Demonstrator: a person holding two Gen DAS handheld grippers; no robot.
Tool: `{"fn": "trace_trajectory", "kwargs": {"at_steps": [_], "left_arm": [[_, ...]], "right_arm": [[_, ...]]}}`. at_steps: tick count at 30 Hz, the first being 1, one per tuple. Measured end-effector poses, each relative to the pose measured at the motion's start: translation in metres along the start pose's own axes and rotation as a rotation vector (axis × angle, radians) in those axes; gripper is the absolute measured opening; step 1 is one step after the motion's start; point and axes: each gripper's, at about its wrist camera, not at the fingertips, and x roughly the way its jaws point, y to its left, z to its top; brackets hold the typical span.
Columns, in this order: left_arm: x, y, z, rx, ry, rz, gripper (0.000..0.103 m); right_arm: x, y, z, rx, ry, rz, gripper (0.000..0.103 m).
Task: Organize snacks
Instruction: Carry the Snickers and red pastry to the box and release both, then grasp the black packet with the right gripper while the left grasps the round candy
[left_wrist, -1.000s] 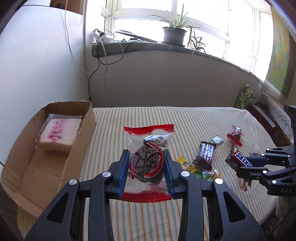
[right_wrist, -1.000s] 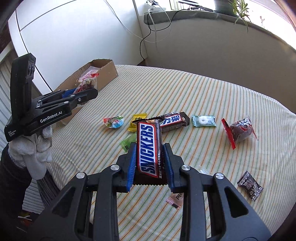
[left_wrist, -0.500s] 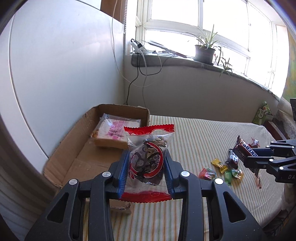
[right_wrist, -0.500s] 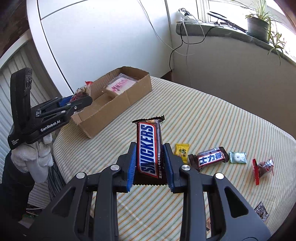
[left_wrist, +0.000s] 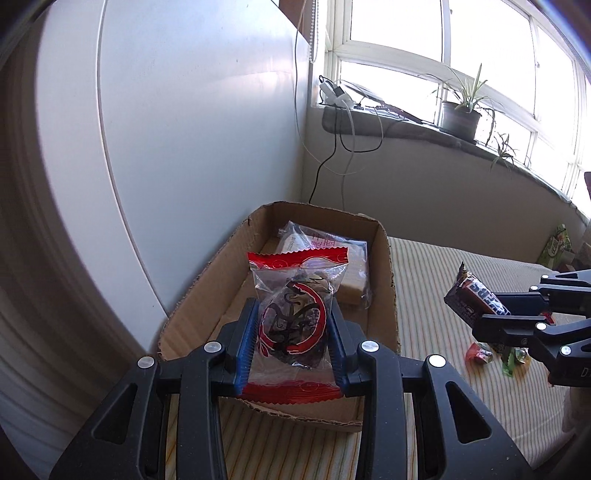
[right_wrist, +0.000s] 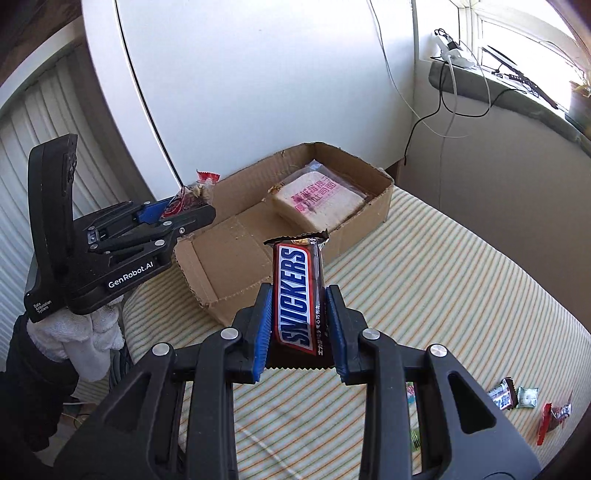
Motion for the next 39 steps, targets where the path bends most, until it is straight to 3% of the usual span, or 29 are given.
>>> {"fn": "trace_trajectory", "kwargs": {"at_steps": [12,14,15,22,35,39], "left_arm": [[0.011,0.013,0.006,-0.035,0.001,0.05,0.036],[0.01,0.016,0.006,-0.041,0.0,0.052,0.038],[0.009,0.016,0.007,-0.043,-0.003,0.05,0.038],[-0.005,0.015,0.007,-0.039,-0.03,0.055,0.038],[-0.024,-0.019,0.006,0.021,-0.043,0.037,0.038],[-0.03,-0.037,0.006,0.05,-0.047,0.014,0.038]], "right_arm": [[0.052,0.016,0.035,-0.003,0.032,0.053,0.03],[0.055,0.015,0.036,0.003,0.027,0.05,0.035],[0.055,0.014,0.036,0.011,0.023,0.048,0.043],[0.036,0.004,0.032,0.037,-0.007,0.06,0.046],[-0.007,-0.018,0.004,0.044,-0.05,-0.016,0.046],[-0.026,-0.031,-0.007,0.058,-0.08,-0.057,0.059]]}}
